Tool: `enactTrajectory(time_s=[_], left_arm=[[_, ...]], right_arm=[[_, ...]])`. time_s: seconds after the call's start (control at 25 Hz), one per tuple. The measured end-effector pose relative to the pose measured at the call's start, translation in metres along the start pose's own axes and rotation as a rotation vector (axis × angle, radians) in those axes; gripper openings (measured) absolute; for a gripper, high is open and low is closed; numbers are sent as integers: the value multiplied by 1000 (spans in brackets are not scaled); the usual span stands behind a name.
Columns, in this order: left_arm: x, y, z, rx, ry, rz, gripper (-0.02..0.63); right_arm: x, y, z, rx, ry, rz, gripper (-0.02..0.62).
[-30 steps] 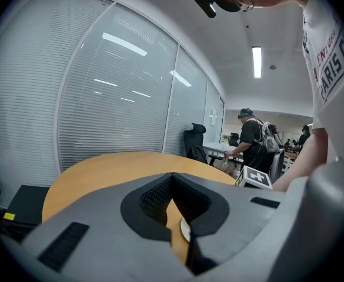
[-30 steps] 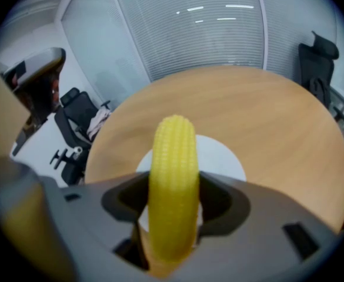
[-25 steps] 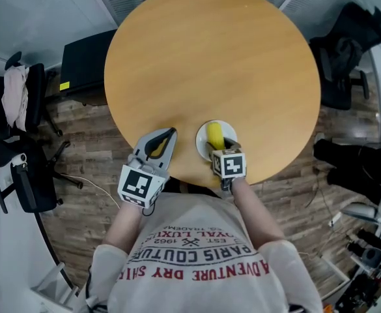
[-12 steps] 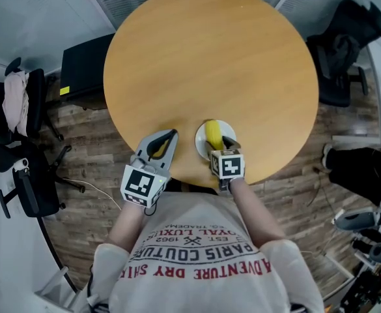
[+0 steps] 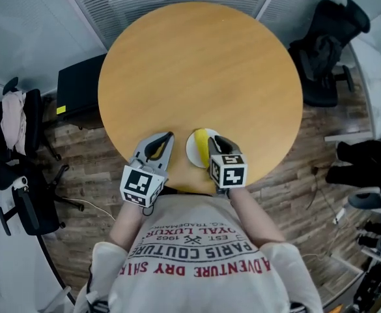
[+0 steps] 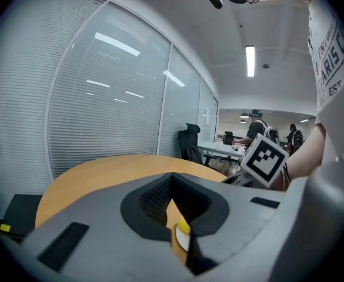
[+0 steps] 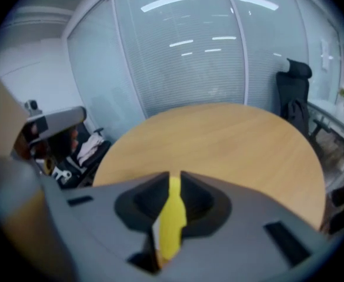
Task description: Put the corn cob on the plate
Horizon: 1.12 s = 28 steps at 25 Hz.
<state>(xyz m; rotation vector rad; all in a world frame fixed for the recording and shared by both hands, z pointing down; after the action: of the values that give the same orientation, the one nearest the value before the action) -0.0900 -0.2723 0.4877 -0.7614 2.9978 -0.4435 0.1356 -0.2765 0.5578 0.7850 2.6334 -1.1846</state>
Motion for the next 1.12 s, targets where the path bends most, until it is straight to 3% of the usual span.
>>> enactTrajectory(time_s=[0.12,0.36,0.6,0.96,1.12], left_arm=[[-3,-4,11,-25,-25,-16,32],[-3,-9,36,-83,-45,-31,32],[0,-6,63,-148,-74,-47,32],[-5,-1,76,-210,-78,-40,32],[-9,3,76,-210,-78,-40,32]], right_arm=[[2,22,20,-106,31,-42,41],[13,68,54,-357,143,-126,31],[25,100,70,-539,189,-93,29],[25,119,70,-622,209,-120,29],[30,120,69,-631,221,-74,28]])
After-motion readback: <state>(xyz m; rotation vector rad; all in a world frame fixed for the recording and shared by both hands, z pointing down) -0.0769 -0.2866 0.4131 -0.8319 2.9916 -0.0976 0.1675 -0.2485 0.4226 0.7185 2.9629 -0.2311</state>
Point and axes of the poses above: the fingertips, and each gripper's own axes: y backward along the fingers, x to its left, z out of its top, the point moved 10 cm from there along y, backward along the fingers, and after that the axes turned 12 degrees about z, right-handed, at the moved point
